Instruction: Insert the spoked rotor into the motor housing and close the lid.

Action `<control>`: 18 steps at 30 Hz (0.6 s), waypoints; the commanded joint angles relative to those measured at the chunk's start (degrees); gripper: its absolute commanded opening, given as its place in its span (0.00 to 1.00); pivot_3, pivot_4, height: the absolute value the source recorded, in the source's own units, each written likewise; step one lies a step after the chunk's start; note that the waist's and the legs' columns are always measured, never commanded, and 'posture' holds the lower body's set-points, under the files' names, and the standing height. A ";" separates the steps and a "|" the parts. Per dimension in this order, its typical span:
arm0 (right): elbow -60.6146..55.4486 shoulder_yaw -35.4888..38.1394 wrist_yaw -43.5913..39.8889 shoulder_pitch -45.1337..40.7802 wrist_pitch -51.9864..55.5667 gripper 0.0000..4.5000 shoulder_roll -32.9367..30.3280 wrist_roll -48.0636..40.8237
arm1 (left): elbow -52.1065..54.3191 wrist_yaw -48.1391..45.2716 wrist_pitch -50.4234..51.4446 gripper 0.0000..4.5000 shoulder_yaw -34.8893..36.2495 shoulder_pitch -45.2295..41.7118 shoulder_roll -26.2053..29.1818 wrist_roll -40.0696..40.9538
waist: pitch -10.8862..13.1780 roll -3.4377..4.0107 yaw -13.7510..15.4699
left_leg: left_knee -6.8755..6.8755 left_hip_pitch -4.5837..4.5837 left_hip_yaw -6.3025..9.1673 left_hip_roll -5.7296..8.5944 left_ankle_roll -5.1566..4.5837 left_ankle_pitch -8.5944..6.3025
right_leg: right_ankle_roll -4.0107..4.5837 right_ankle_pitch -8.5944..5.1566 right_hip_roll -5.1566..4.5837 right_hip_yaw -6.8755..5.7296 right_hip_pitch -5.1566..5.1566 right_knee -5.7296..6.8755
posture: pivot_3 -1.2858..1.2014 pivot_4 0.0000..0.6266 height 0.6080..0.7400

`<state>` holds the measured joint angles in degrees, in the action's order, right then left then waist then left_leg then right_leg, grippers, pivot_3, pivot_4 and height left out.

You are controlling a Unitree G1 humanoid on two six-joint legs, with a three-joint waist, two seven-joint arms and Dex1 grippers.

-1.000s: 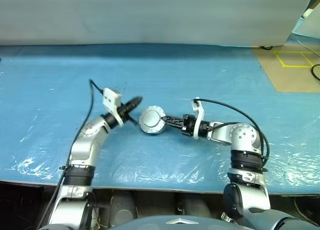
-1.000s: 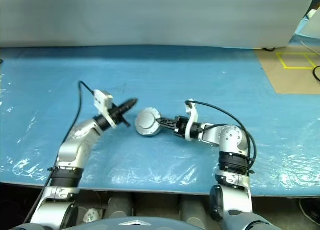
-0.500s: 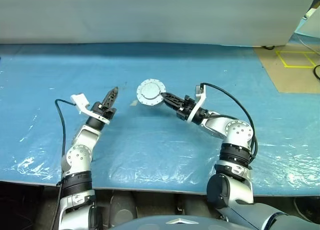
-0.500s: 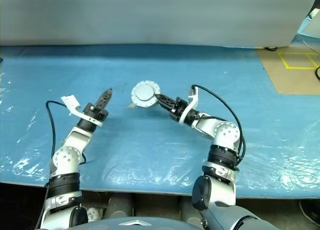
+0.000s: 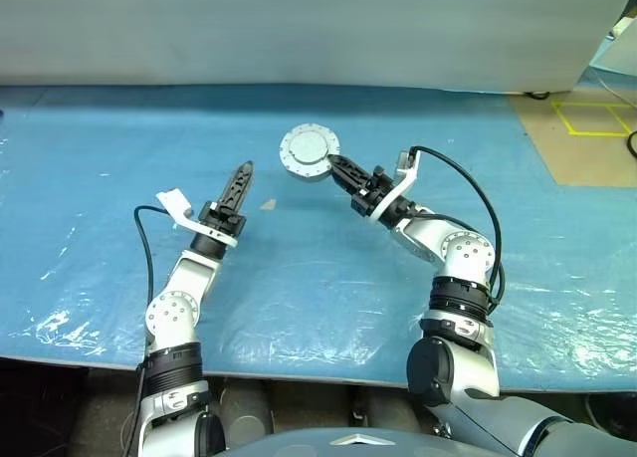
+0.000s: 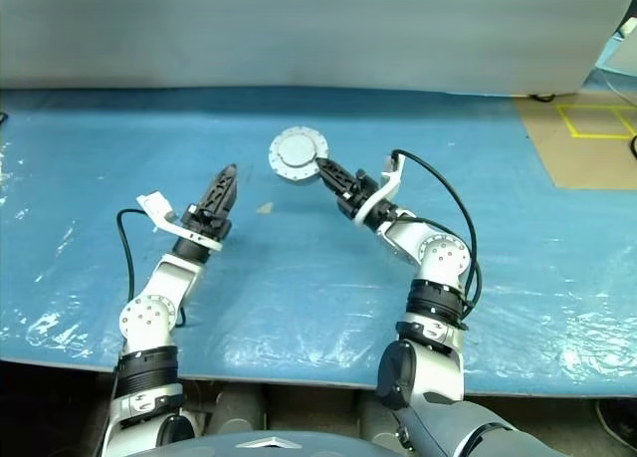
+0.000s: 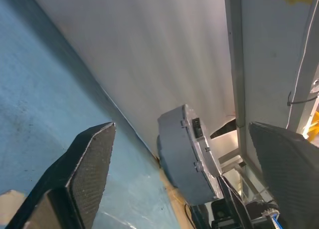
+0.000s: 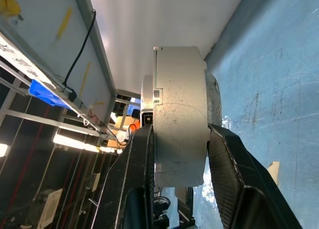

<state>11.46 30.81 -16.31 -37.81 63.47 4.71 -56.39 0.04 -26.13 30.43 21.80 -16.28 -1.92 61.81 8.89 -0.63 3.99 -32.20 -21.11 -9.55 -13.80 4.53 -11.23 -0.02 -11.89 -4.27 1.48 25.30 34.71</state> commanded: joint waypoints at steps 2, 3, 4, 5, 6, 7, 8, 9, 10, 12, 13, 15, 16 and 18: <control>-1.32 -1.74 -2.93 -2.25 -1.13 0.26 -0.11 -4.14 | 2.13 0.16 2.30 0.99 -1.58 -1.17 -0.36 2.95 | 0.00 -0.01 0.00 | -0.01 0.00 0.00 0.00 0.00 0.00 | -0.01 0.00 0.00 0.00 0.00 0.01 | 0.52 0.24 1.00; -1.29 -2.09 -3.09 -2.14 -1.24 0.26 -0.13 -4.12 | 2.25 0.27 2.85 0.99 -1.92 -1.22 -0.36 3.23 | 0.00 -0.01 -0.01 | -0.02 0.00 0.00 0.00 0.00 0.00 | -0.01 0.00 0.00 0.01 0.00 0.02 | 0.52 0.24 1.00; -1.29 -2.38 -3.24 -2.04 -1.26 0.26 -0.14 -4.20 | 2.29 0.40 3.31 0.99 -2.23 -1.24 -0.28 3.41 | 0.01 -0.01 -0.01 | -0.02 0.00 0.00 0.01 0.00 0.00 | -0.01 0.01 0.00 0.01 0.00 0.02 | 0.52 0.24 1.00; -1.47 -2.67 -3.42 -1.93 -1.10 0.26 -0.12 -4.48 | 2.18 0.52 3.41 0.99 -2.52 -1.28 -0.22 3.24 | 0.01 -0.01 -0.01 | -0.03 0.00 0.00 0.01 0.00 0.00 | -0.01 0.01 0.00 0.01 0.00 0.02 | 0.52 0.24 1.00; -1.72 -2.90 -3.55 -1.81 -0.90 0.26 -0.09 -4.84 | 2.05 0.61 3.35 0.99 -2.77 -1.29 -0.20 2.95 | 0.01 -0.01 -0.01 | -0.03 0.01 0.00 0.01 0.00 0.00 | -0.01 0.01 0.00 0.01 0.00 0.03 | 0.52 0.24 1.00; -1.95 -3.12 -3.62 -1.72 -0.72 0.26 -0.08 -5.20 | 1.87 0.64 3.25 0.99 -2.94 -1.31 -0.16 2.61 | 0.01 -0.01 -0.01 | -0.03 0.01 0.01 0.01 0.00 0.00 | -0.02 0.01 0.00 0.01 0.00 0.03 | 0.52 0.24 1.00; -2.19 -3.38 -3.71 -1.58 -0.57 0.26 -0.12 -5.46 | 1.73 0.65 3.14 0.99 -3.11 -1.31 -0.15 2.29 | 0.01 -0.01 -0.01 | -0.03 0.01 0.01 0.01 0.00 0.00 | -0.02 0.01 0.00 0.01 0.00 0.03 | 0.52 0.24 1.00; -2.48 -3.83 -3.87 -1.34 -0.51 0.26 -0.20 -5.51 | 1.62 0.65 3.09 0.99 -3.24 -1.33 -0.13 2.10 | 0.01 -0.01 0.00 | -0.03 0.01 0.01 0.01 0.00 0.00 | -0.02 0.01 0.00 0.01 -0.01 0.03 | 0.52 0.24 1.00; -2.82 -4.40 -4.11 -1.00 -0.33 0.26 -0.26 -5.55 | 1.49 0.65 3.14 0.99 -3.32 -1.41 -0.13 2.12 | 0.01 -0.01 0.00 | -0.04 0.01 0.01 0.01 0.00 0.00 | -0.02 0.01 0.00 0.01 -0.01 0.03 | 0.52 0.24 1.00; -3.57 -5.35 -4.65 -0.39 0.31 0.26 -0.34 -6.23 | 1.18 0.64 3.33 0.99 -3.76 -1.65 -0.05 1.87 | 0.01 -0.01 0.03 | -0.05 0.00 0.01 0.01 0.00 0.00 | -0.02 0.02 0.00 0.00 -0.01 0.03 | 0.52 0.24 1.00; -3.93 -5.74 -5.01 -0.11 0.68 0.26 -0.41 -6.85 | 0.96 0.68 3.23 0.99 -3.91 -1.76 -0.09 1.72 | 0.01 -0.01 0.04 | -0.05 0.00 0.02 0.01 -0.01 0.00 | -0.03 0.02 0.00 0.00 -0.02 0.04 | 0.52 0.24 1.00; -4.38 -6.30 -5.48 0.30 1.23 0.26 -0.56 -7.72 | 0.66 0.72 2.96 0.99 -4.11 -1.89 -0.19 1.53 | 0.01 -0.02 0.05 | -0.06 0.00 0.03 0.01 -0.01 0.00 | -0.03 0.02 0.00 0.00 -0.02 0.04 | 0.52 0.24 1.00; -4.55 -6.61 -5.60 0.47 1.48 0.26 -0.65 -7.97 | 0.57 0.75 2.84 0.99 -4.16 -1.96 -0.26 1.48 | 0.01 -0.02 0.05 | -0.06 0.00 0.03 0.01 -0.01 0.00 | -0.03 0.02 0.00 0.00 -0.02 0.04 | 0.52 0.24 1.00; -4.97 -7.69 -5.85 0.98 1.79 0.26 -0.88 -7.98 | 0.33 0.79 2.63 0.99 -4.40 -2.24 -0.45 1.23 | 0.01 -0.02 0.04 | -0.07 0.01 0.03 0.01 -0.01 0.00 | -0.03 0.02 0.00 0.00 -0.02 0.05 | 0.52 0.24 1.00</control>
<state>10.31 23.85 -19.68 -36.24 65.15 3.69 -60.79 -0.17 -25.24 33.66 17.93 -17.74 -2.36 63.42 8.90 -0.64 4.03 -32.27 -21.11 -9.51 -13.78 4.52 -11.23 -0.05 -11.86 -4.28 1.48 25.28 34.76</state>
